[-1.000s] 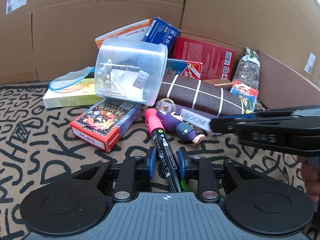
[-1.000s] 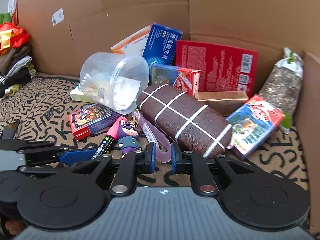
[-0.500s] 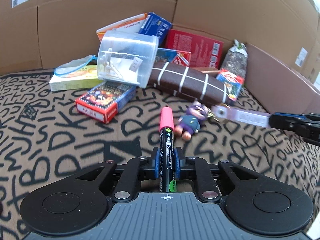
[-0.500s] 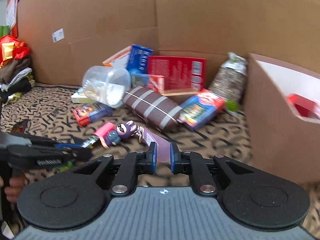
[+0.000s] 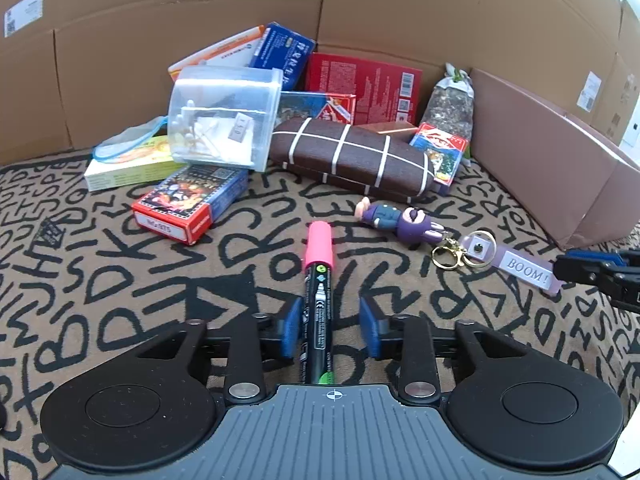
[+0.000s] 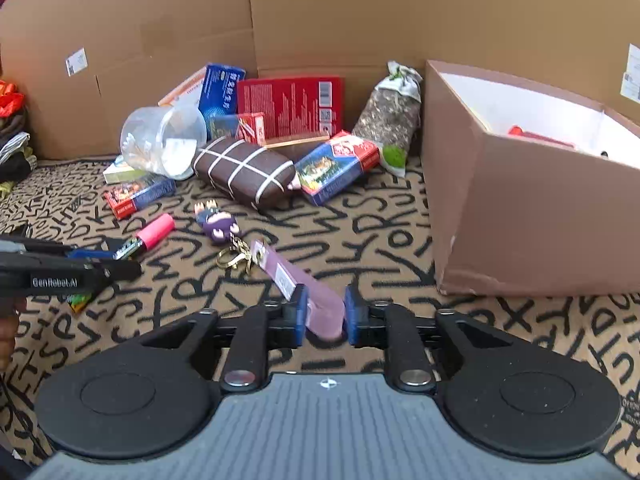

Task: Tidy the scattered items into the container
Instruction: 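Lift the marker with the left gripper while the right lifts the keychain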

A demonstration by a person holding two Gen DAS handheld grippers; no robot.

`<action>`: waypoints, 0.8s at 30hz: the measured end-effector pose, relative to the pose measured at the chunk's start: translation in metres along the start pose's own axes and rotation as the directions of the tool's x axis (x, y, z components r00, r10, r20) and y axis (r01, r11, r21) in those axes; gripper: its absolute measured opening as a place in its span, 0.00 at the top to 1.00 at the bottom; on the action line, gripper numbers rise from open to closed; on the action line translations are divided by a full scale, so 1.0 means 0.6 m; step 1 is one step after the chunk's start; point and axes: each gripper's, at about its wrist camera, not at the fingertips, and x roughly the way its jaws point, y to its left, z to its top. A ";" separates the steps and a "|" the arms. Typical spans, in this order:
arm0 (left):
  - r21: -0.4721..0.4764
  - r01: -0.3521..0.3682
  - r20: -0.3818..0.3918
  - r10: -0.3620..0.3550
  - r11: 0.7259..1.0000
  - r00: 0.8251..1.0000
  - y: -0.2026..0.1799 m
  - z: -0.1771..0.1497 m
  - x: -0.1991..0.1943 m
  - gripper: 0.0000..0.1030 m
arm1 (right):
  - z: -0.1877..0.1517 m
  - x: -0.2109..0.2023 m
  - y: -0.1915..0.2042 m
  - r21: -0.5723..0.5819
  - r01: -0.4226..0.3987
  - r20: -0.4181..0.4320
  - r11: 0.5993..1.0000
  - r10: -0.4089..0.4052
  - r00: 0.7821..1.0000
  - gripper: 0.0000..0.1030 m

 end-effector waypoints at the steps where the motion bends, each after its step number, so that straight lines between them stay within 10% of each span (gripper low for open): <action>1: 0.002 -0.002 0.001 0.002 1.000 1.000 -0.001 0.001 0.002 0.50 | 0.002 0.001 0.002 -0.002 0.002 0.008 1.000 -0.002 1.000 0.61; 10: 0.009 -0.013 0.000 0.013 1.000 1.000 -0.004 0.009 0.015 0.49 | 0.027 0.053 0.040 -0.060 -0.070 0.006 0.996 0.071 0.997 0.54; 16: 0.041 -0.026 -0.005 0.026 0.999 1.000 -0.007 0.011 0.017 0.73 | 0.032 0.088 0.055 -0.073 -0.064 -0.024 0.995 0.062 0.998 0.53; 21: 0.061 0.025 -0.026 -0.024 0.998 0.999 -0.008 0.012 0.013 0.87 | 0.028 0.078 0.059 -0.127 -0.085 -0.036 0.988 0.081 0.996 0.88; 24: 0.083 0.049 -0.039 -0.045 0.995 0.998 -0.012 0.010 0.007 0.88 | 0.028 0.057 0.056 -0.127 -0.156 -0.055 0.980 0.150 0.987 0.91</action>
